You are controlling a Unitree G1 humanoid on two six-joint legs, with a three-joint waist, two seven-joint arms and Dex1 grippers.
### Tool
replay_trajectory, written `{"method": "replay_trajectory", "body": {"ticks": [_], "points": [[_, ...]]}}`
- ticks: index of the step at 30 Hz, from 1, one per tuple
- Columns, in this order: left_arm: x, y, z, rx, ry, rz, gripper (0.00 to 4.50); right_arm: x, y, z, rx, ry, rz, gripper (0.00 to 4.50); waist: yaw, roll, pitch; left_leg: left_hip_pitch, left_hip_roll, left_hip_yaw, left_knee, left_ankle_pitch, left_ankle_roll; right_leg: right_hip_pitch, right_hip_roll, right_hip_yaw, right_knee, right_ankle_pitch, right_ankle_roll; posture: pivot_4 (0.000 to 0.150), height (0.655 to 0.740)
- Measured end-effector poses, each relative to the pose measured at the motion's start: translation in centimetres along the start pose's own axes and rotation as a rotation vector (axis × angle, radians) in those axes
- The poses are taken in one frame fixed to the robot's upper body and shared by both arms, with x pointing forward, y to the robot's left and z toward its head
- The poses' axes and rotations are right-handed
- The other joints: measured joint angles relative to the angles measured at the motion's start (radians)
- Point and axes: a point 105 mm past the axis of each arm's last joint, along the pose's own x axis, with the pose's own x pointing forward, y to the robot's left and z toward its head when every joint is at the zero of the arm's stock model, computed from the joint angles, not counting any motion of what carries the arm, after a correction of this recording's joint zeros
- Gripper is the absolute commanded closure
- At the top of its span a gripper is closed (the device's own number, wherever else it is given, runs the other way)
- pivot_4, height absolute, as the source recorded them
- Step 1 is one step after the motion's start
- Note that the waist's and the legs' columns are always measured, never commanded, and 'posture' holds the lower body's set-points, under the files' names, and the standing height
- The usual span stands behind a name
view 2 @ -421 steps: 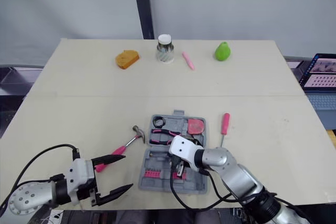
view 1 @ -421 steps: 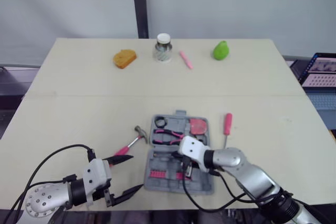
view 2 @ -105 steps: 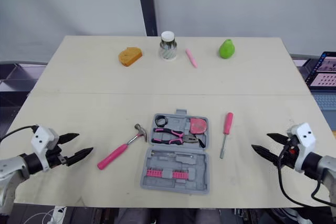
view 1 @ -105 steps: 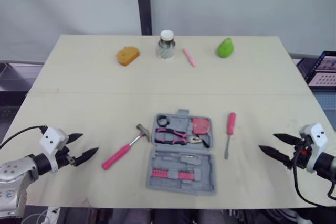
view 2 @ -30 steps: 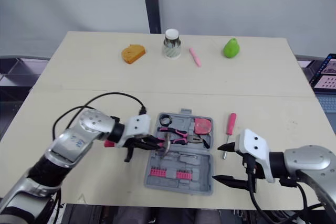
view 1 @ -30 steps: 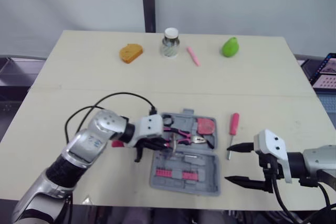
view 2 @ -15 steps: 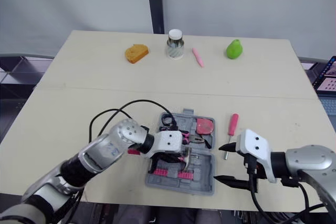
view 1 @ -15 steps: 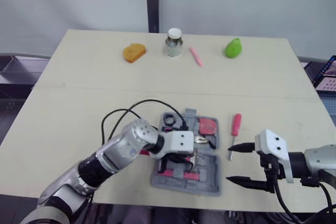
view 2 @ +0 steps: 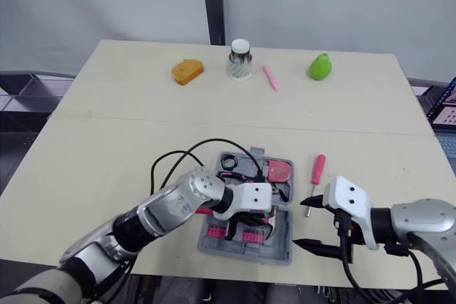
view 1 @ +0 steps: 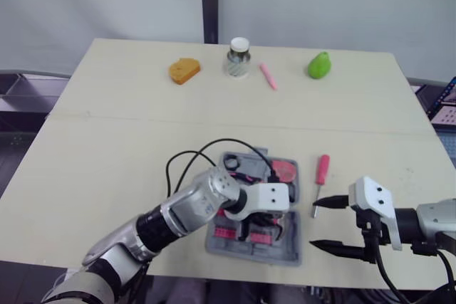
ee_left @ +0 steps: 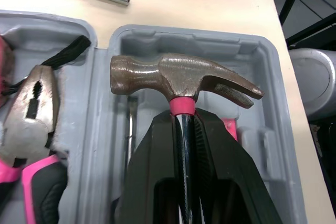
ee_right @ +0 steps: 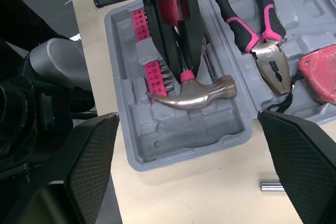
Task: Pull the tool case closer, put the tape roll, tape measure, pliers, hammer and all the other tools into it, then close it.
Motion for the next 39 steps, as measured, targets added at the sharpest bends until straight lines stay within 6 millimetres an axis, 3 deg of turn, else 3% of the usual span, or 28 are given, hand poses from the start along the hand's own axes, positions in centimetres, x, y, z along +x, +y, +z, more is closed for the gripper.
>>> {"method": "replay_trajectory", "body": {"ticks": [20,39], "points": [[2.1,-0.4,0.0,-0.031,0.008,-0.012,4.45,-0.3,0.1,0.2,-0.007,0.002,-0.018,0.0,0.002,0.0,0.0,-0.001,0.0,-0.002,0.001,0.0,0.0,0.0,0.0,0.0,0.0,0.0,0.0,0.15,0.74],[2.7,-0.3,-0.4,-0.029,0.013,-0.02,4.45,-0.1,0.6,-0.2,0.016,0.002,-0.008,0.0,0.002,0.0,0.0,-0.001,-0.001,-0.002,0.001,0.0,0.0,0.0,0.0,0.0,0.001,0.0,0.0,0.15,0.74]]}}
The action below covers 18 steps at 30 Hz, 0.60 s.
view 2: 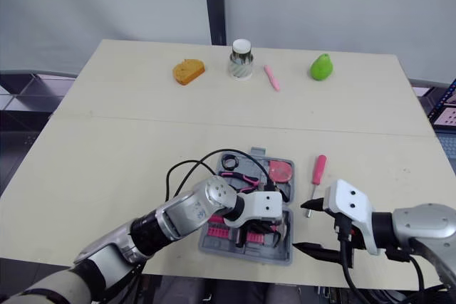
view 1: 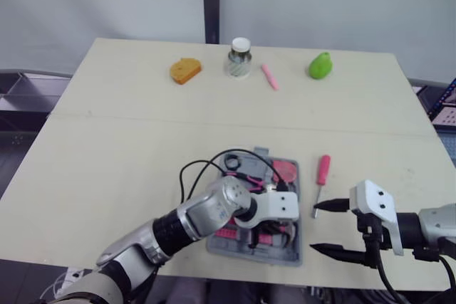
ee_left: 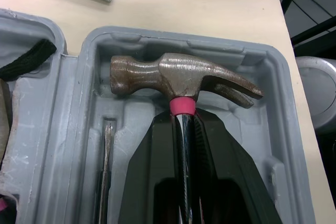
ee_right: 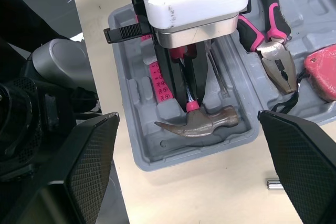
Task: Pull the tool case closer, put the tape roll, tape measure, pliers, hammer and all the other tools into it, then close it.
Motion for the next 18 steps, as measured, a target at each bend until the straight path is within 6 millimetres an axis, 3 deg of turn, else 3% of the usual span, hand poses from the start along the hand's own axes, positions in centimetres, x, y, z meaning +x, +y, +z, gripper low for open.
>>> {"method": "replay_trajectory", "body": {"ticks": [18], "points": [[0.24,0.3,0.14,0.028,-0.013,0.008,4.45,0.03,-0.05,-0.05,0.005,-0.004,-0.009,0.0,0.0,0.0,0.0,0.0,0.0,0.0,0.0,0.0,0.0,0.0,0.0,0.0,0.0,0.0,0.0,0.15,0.74]]}}
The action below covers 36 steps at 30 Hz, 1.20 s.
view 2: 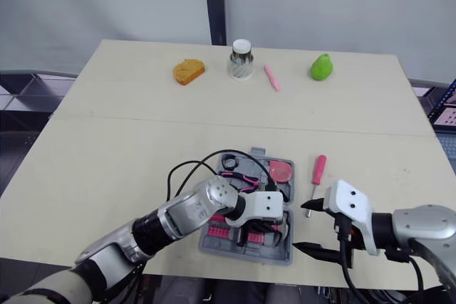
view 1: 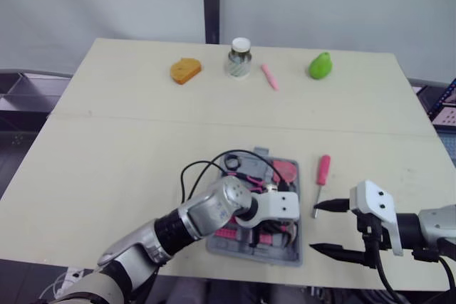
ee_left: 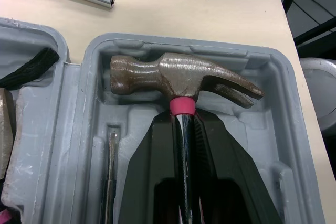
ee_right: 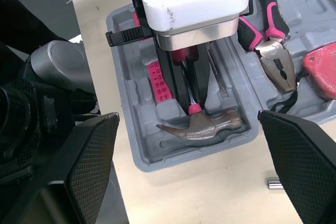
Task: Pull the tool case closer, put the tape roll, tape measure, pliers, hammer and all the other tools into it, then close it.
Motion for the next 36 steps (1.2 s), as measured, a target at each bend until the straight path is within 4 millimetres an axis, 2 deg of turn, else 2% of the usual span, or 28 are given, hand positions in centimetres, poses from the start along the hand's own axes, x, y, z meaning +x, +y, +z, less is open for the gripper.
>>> {"method": "replay_trajectory", "body": {"ticks": [9,15,26,30,33,36], "points": [[0.1,0.0,0.0,0.003,-0.003,-0.003,4.45,0.0,0.1,-0.1,0.007,0.002,-0.001,0.0,0.0,0.0,0.0,0.0,0.0,0.0,0.0,0.0,0.0,0.0,0.0,0.0,0.0,0.0,0.0,0.15,0.74],[-0.1,-0.2,0.4,-0.011,-0.021,-0.02,1.74,0.0,0.1,-0.2,0.012,0.003,0.0,0.0,0.0,0.0,0.0,0.0,0.0,0.0,0.0,0.0,0.0,0.0,0.0,0.0,0.0,0.0,0.0,0.15,0.74],[-2.0,-0.9,1.9,-0.083,-0.09,-0.053,1.74,0.0,0.2,0.3,0.008,-0.025,0.009,0.0,-0.003,0.0,0.0,0.0,0.0,-0.001,0.0,0.0,0.0,0.0,0.0,0.0,0.001,0.0,0.0,0.15,0.74],[-4.0,0.6,1.5,-0.116,-0.174,0.004,1.74,-0.1,-0.1,0.9,-0.01,-0.042,0.002,0.0,-0.006,0.001,0.0,0.0,0.0,-0.001,0.0,0.0,0.0,0.0,0.0,0.0,0.001,0.0,0.0,0.15,0.74],[-6.1,2.5,1.2,-0.134,-0.278,0.075,1.74,-0.1,-0.4,1.4,-0.022,-0.059,-0.005,0.0,-0.005,0.001,0.0,0.0,0.0,-0.001,0.001,0.0,0.0,0.0,0.0,0.0,0.001,0.0,0.0,0.15,0.74],[-7.9,3.7,0.2,-0.133,-0.364,0.117,1.74,-0.2,-0.7,2.1,-0.031,-0.088,-0.011,0.0,-0.005,0.001,-0.001,0.0,0.0,-0.001,0.001,0.0,0.0,0.0,0.0,0.0,0.001,0.0,0.0,0.15,0.74]]}}
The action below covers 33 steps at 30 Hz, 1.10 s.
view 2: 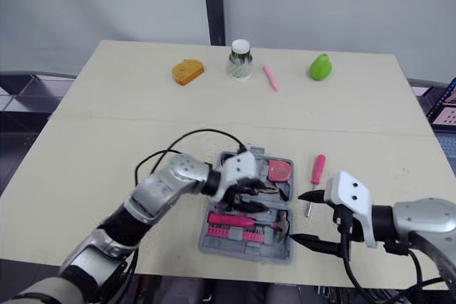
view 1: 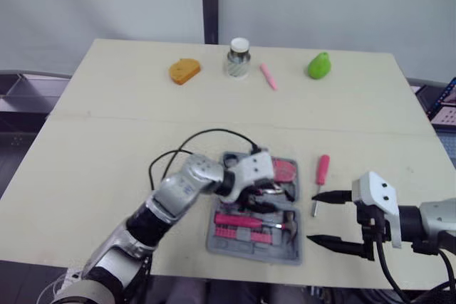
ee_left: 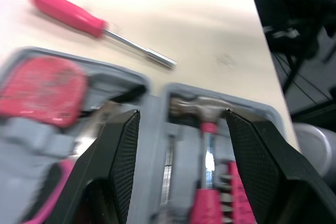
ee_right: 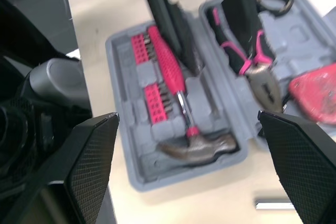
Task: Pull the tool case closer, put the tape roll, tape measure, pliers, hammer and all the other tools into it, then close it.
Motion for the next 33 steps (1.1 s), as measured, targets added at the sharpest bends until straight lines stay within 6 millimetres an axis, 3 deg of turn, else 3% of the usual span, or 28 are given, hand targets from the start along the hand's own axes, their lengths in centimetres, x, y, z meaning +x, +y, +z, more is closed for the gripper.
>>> {"method": "replay_trajectory", "body": {"ticks": [2,4,9,16,27,33], "points": [[-1.0,0.4,-0.9,-0.016,-0.032,0.009,1.74,0.0,-0.2,0.3,-0.003,-0.01,-0.007,0.0,-0.001,0.0,0.0,0.0,0.0,0.0,0.0,0.0,0.0,0.0,0.0,0.0,0.0,0.0,0.0,0.15,0.74],[-1.5,0.2,-1.8,-0.036,-0.049,-0.012,2.24,0.0,-0.3,0.6,-0.005,-0.019,-0.008,0.0,0.0,0.0,0.0,0.0,0.0,0.0,0.0,0.0,0.0,0.0,0.0,0.0,0.0,0.0,0.0,0.15,0.74],[-2.2,-1.4,-4.1,-0.038,-0.024,-0.091,4.47,0.1,-0.3,1.1,0.004,-0.039,0.004,0.0,0.001,0.0,0.0,0.0,0.0,0.0,0.0,0.0,0.0,0.0,0.0,0.0,0.0,0.0,0.0,0.15,0.74],[-0.8,-2.5,-4.1,-0.02,-0.066,-0.135,4.49,0.2,-0.2,1.2,0.011,-0.041,0.007,0.0,-0.001,0.0,0.0,0.0,0.0,0.0,0.0,0.0,0.0,0.0,0.0,0.0,0.001,0.0,0.0,0.15,0.74],[0.2,-3.2,-7.5,-0.002,0.057,-0.144,4.49,0.2,-0.1,1.0,0.017,-0.035,0.003,0.0,0.0,0.0,0.0,0.0,0.0,0.0,0.0,0.0,0.0,0.0,0.0,0.0,0.0,0.0,0.0,0.15,0.74],[0.6,-2.9,-7.4,0.038,0.062,-0.131,4.49,0.2,0.0,0.9,0.025,-0.031,0.005,0.0,0.001,0.0,0.0,0.0,0.0,0.0,0.0,0.0,0.0,0.0,0.0,0.0,0.0,0.0,0.0,0.15,0.74]]}}
